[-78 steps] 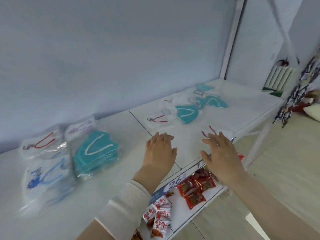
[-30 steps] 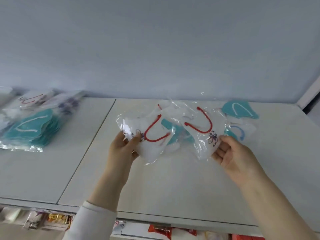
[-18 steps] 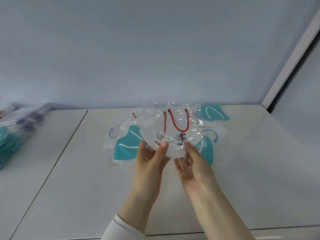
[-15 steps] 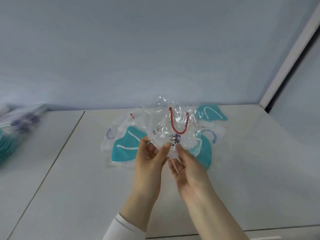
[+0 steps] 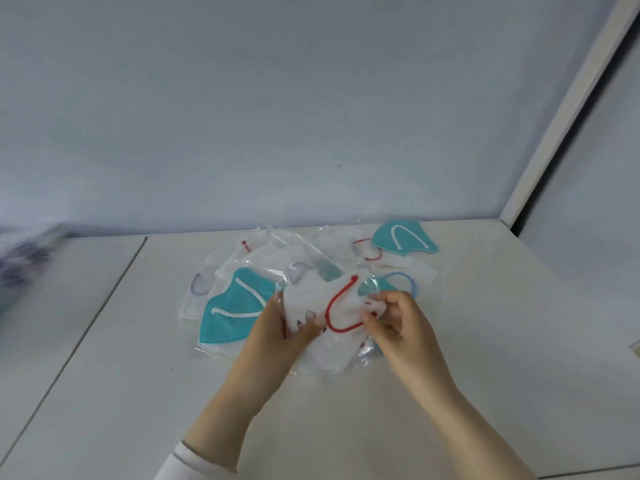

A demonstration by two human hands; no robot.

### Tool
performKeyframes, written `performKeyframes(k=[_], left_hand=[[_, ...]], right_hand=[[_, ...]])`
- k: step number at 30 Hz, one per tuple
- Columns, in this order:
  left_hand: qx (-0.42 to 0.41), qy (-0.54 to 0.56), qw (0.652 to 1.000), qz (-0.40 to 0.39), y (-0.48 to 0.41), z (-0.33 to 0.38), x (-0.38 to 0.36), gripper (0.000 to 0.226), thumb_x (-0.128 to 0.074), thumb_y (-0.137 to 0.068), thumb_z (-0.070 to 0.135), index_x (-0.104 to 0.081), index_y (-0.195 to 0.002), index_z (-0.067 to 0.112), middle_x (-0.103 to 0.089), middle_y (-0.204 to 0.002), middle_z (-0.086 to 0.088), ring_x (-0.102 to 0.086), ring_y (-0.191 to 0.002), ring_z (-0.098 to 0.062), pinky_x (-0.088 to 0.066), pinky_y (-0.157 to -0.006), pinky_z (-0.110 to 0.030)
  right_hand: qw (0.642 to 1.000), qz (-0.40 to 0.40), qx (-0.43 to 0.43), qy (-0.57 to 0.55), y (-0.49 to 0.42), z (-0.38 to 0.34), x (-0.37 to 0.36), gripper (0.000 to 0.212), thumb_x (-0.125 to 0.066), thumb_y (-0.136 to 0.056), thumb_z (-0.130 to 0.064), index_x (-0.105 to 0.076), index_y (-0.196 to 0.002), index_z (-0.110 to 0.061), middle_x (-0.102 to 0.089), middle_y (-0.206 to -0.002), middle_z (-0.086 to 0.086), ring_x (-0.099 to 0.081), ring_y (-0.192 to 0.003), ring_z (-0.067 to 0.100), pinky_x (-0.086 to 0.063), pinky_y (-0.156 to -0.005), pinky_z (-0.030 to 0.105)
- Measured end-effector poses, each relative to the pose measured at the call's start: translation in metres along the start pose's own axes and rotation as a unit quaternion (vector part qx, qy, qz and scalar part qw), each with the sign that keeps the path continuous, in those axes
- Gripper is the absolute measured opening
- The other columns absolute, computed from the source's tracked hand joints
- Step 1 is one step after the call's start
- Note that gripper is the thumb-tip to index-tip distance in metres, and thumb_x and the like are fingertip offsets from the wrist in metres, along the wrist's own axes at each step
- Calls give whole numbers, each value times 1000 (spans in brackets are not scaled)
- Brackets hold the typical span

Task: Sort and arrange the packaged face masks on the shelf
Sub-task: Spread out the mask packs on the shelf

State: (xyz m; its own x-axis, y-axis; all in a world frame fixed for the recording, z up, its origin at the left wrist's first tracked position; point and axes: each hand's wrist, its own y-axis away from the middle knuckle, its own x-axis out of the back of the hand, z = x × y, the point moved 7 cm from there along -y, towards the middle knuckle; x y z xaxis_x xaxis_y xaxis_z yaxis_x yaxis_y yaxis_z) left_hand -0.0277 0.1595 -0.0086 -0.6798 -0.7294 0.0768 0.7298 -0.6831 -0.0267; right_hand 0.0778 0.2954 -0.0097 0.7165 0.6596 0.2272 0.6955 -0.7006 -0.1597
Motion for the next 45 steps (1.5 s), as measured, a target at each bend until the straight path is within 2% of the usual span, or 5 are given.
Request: performKeyframes(k=[14,21,26,32,45], left_hand=[[44,56,980,187,-26,2,81,19,-75,-73,26,-68,-90,20,-70,-103,-11,-67,-95,-30,-51,-90,-53],[38,25,979,201,-29,3,77,9,-65,-87,17,-64,-80,23,-71,-90,-4,-66,-92,-28,-51,-90,-48],[28,-28,978,203,-37,2,67,5,-64,-87,23,-62,-83,22,-68,-82,6,-65,-86,-22,-51,-78,-37],[13,-84,977,198,-31,4,48,13,-62,-88,27,-60,-89,15,-66,-83,3,-59,-74,-9,-43,-57,-17],[-7,-14,974,228,-9,9,115,10,-74,-80,22,-65,-75,21,-66,-58,13,-59,-53,0,-47,-57,-27]], right_hand=[[816,-120,132,549,-125,13,4,32,-46,-95,-38,-63,-116,-20,-63,-119,-1,-58,-104,21,-46,-82,30],[853,70,326,401,-76,-30,48,28,-51,-89,-31,-73,-93,-13,-71,-87,0,-64,-77,18,-50,-66,26],[976,176,95,85,-63,-32,84,14,-55,-92,-25,-67,-90,-18,-67,-81,-12,-63,-69,-3,-54,-70,17],[940,120,-184,-262,-41,0,50,12,-56,-92,-20,-64,-90,-12,-72,-81,1,-70,-70,11,-56,-58,23],[992,-25,-69,-107,-36,-22,-57,6,-65,-84,-15,-63,-88,-19,-69,-98,0,-65,-87,6,-52,-79,24]])
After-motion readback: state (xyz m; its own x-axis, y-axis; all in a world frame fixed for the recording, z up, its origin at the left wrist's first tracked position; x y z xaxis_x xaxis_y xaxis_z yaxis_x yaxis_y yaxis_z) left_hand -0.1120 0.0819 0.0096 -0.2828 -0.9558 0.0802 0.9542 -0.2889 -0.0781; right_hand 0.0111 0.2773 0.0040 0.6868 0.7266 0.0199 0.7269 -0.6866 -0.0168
